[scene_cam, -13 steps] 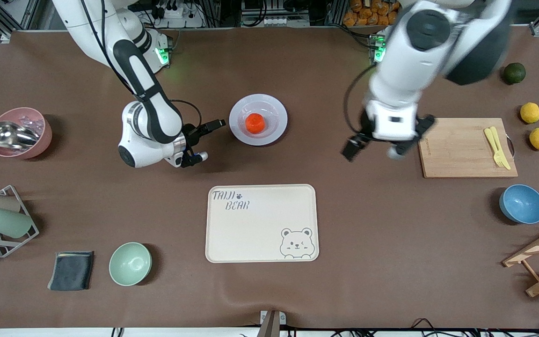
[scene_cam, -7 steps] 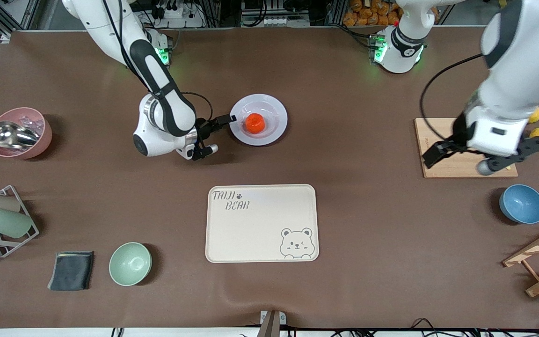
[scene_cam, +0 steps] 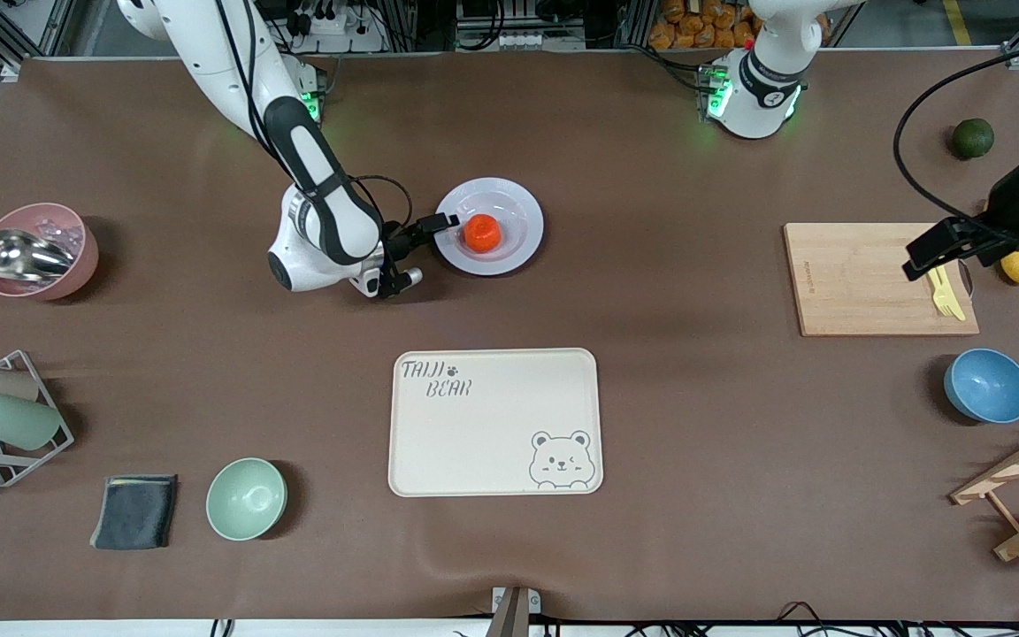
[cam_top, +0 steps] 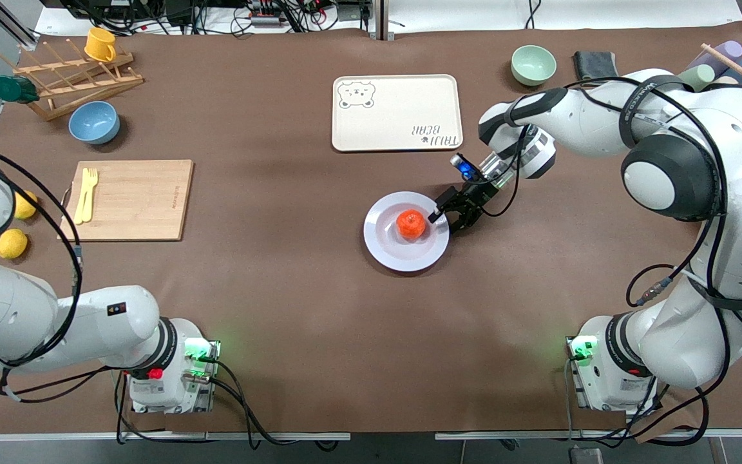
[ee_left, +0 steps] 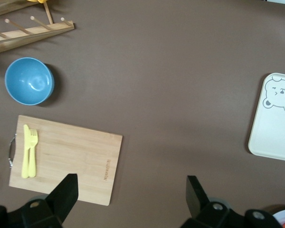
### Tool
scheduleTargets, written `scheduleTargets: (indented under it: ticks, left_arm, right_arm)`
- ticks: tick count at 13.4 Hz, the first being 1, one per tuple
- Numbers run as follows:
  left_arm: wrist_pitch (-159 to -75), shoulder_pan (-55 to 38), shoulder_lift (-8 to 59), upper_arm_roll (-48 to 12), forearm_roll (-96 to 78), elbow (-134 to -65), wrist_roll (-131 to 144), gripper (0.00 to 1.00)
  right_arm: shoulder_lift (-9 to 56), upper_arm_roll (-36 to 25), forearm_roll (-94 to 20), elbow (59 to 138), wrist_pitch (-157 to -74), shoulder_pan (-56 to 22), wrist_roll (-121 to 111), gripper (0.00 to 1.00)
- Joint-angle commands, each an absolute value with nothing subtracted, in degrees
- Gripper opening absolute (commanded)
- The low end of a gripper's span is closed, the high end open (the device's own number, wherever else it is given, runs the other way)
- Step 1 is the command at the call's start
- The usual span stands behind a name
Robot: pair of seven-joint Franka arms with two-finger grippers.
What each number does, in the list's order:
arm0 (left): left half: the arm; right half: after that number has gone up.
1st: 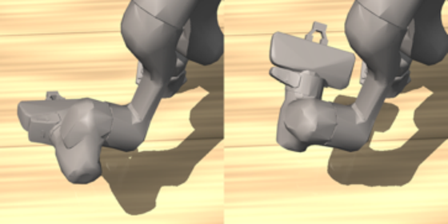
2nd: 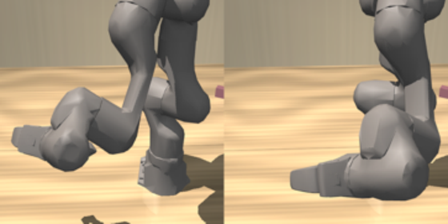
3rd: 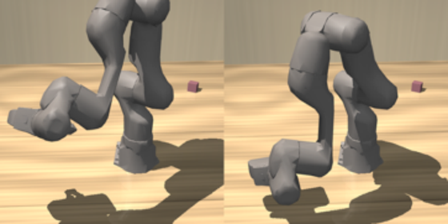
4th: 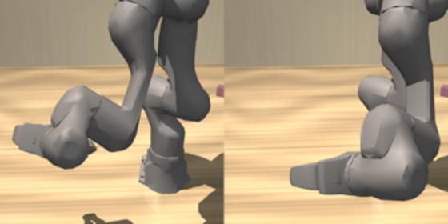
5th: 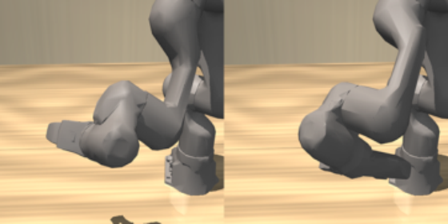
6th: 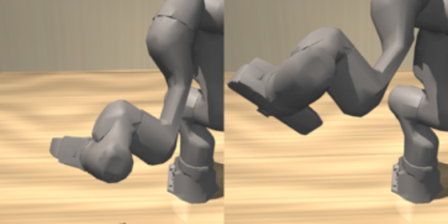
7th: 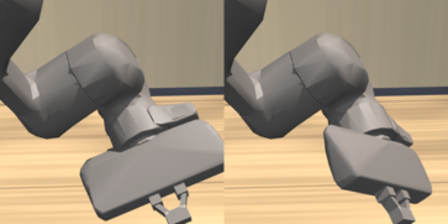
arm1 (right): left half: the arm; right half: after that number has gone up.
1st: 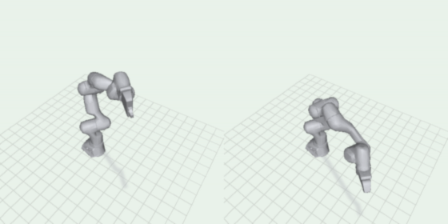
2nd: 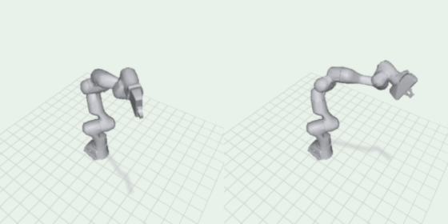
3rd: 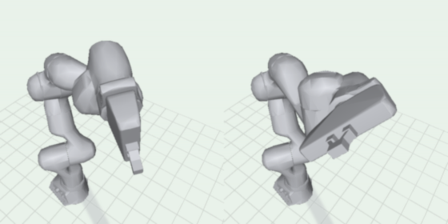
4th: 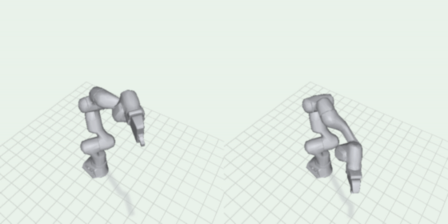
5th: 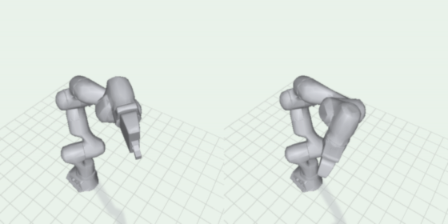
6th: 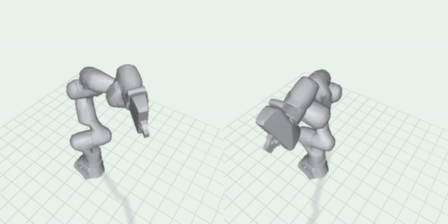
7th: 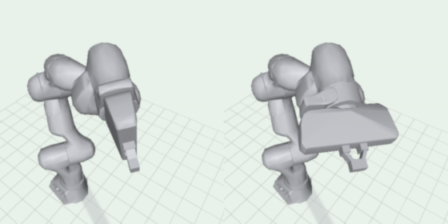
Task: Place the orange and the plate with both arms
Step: 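Slide the plate with the right gripper onto the bear tray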
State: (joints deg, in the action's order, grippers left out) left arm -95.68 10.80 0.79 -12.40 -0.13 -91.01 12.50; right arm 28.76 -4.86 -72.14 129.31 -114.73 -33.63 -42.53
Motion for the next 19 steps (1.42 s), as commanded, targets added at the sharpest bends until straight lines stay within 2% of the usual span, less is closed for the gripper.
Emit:
scheduleTargets:
  ticks: [1, 8, 16, 19]
  left_arm:
    - [-90.63, 2.66, 0.97, -4.06, -0.88, -86.15, 8.19, 1.00]
    - [-86.93, 2.99, 0.00, -3.34, -1.49, -86.83, 7.47, 1.00]
    - [-85.25, 2.90, -2.28, -3.52, -1.41, -88.59, 7.47, 1.00]
    - [-85.78, 2.73, -2.46, -3.60, -1.41, -88.94, 8.53, 1.00]
  right_arm:
    - [29.36, -5.19, -75.14, 129.82, -115.58, -34.63, -45.35, 0.00]
    - [28.74, -5.36, -75.15, 129.81, -113.39, -33.58, -45.44, 0.00]
    - [25.14, -5.54, -74.53, 129.03, -104.50, -21.81, -48.16, 0.00]
    - [24.35, -5.62, -74.62, 124.56, -104.41, -20.48, -47.03, 0.00]
